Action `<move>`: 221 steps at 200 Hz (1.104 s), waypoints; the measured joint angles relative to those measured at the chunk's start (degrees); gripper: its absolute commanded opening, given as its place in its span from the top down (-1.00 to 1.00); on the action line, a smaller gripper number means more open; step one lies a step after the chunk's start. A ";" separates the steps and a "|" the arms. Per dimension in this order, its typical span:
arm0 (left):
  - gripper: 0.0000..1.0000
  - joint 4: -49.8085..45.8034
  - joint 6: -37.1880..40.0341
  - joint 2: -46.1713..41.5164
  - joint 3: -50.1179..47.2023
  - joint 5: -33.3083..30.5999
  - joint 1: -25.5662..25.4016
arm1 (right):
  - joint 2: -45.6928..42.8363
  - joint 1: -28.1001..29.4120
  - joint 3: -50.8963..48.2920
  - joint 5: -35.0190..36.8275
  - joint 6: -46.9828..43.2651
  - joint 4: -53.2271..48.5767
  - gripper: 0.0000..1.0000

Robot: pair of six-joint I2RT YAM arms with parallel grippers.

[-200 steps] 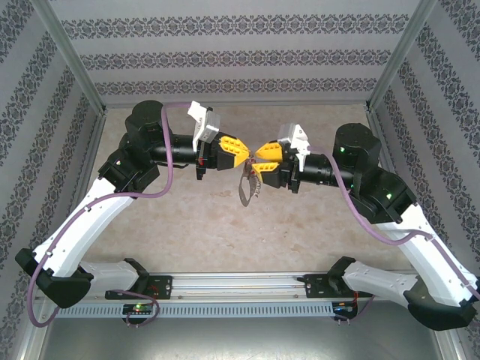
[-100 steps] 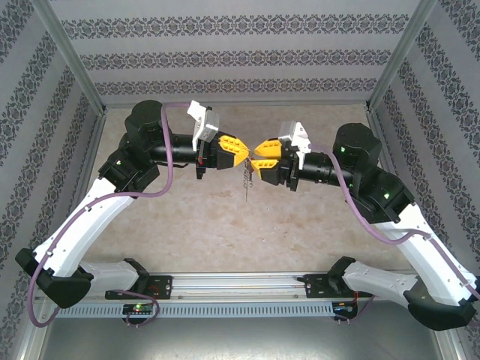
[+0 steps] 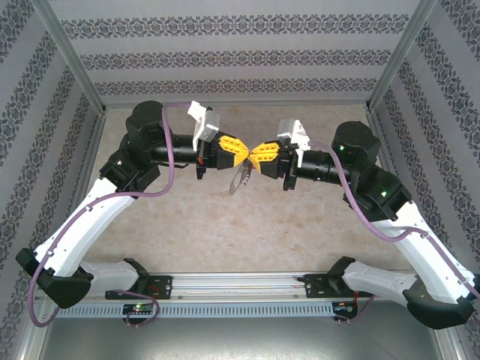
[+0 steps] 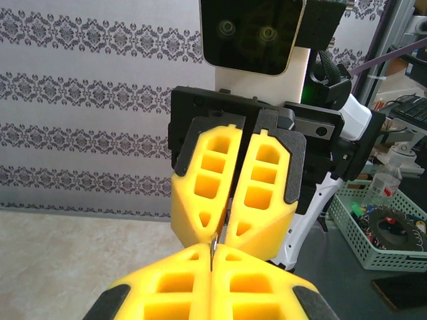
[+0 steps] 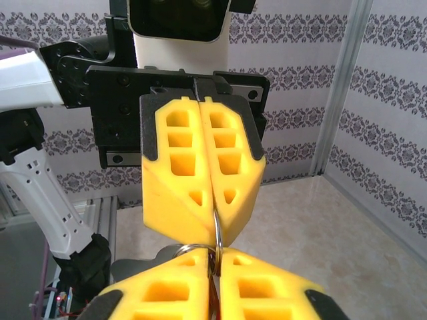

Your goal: Put the keys on the keyring

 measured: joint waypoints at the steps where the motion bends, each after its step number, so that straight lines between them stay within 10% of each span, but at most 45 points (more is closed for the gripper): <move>1: 1.00 0.00 0.00 0.00 0.00 0.02 0.00 | 0.00 0.00 0.00 0.00 -0.02 -0.02 0.91; 38: 0.99 -1.16 1.40 0.00 0.26 -0.22 0.09 | 0.98 0.00 1.60 -0.02 -1.01 -2.16 1.00; 89: 0.47 -16.06 10.75 0.76 7.58 -4.63 0.07 | 4.09 0.00 6.05 0.37 -5.81 -8.94 1.00; 221: 0.49 -42.21 27.61 7.91 19.39 -17.99 -4.35 | 11.43 3.56 15.02 8.26 -18.69 -27.98 1.00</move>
